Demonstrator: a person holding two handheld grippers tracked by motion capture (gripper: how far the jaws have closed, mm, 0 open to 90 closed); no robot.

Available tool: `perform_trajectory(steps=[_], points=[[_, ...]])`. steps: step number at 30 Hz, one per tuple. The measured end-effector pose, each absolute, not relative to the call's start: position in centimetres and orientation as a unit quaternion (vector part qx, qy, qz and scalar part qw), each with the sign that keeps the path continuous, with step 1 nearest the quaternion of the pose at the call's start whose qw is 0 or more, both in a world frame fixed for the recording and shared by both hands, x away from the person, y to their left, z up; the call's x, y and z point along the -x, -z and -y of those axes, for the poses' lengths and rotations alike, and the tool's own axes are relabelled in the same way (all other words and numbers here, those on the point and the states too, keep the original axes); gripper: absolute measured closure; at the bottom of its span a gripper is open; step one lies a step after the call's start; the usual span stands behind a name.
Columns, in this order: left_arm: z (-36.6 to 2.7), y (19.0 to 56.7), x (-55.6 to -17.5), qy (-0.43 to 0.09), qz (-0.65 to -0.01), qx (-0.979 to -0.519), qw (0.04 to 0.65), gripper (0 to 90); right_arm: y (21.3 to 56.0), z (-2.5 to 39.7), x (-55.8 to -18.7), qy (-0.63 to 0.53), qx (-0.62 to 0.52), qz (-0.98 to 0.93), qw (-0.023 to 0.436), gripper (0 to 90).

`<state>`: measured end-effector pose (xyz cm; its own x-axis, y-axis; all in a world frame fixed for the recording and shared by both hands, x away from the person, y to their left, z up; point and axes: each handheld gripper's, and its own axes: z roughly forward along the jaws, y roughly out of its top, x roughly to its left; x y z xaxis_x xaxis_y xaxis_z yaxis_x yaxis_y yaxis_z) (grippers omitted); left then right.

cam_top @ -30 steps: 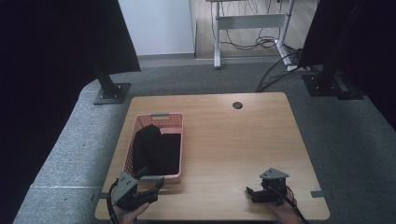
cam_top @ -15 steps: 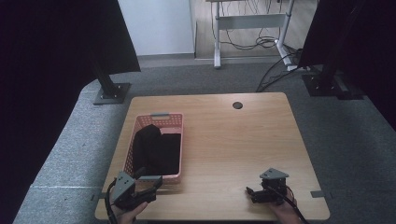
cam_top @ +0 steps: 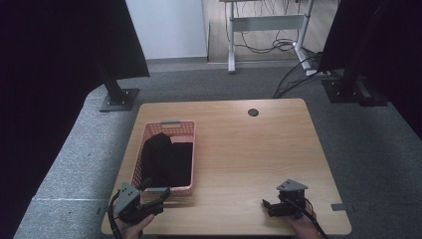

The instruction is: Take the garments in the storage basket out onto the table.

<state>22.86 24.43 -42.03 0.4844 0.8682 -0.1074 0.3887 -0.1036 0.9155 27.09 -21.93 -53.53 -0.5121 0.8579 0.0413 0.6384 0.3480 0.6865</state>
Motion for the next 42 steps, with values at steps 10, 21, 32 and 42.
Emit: perform_trajectory(steps=[10,21,32,42], points=[[-24.52,42.01,-22.88,-0.241,-0.448,-0.703,0.498,23.6,53.54,21.93,-27.09,-0.331,-0.465,-0.804,0.166,0.2],[-24.38,42.16,-22.96,-0.237,-0.447,-0.706,0.496,23.6,53.53,21.93,-27.09,-0.331,-0.465,-0.804,0.166,0.2],[-24.02,42.54,-23.11,-0.23,-0.446,-0.713,0.49,23.5,53.53,21.93,-27.09,-0.331,-0.465,-0.804,0.166,0.2],[-24.15,42.58,-23.19,-0.23,-0.45,-0.713,0.486,23.6,53.54,21.92,-27.09,-0.331,-0.465,-0.804,0.166,0.2]])
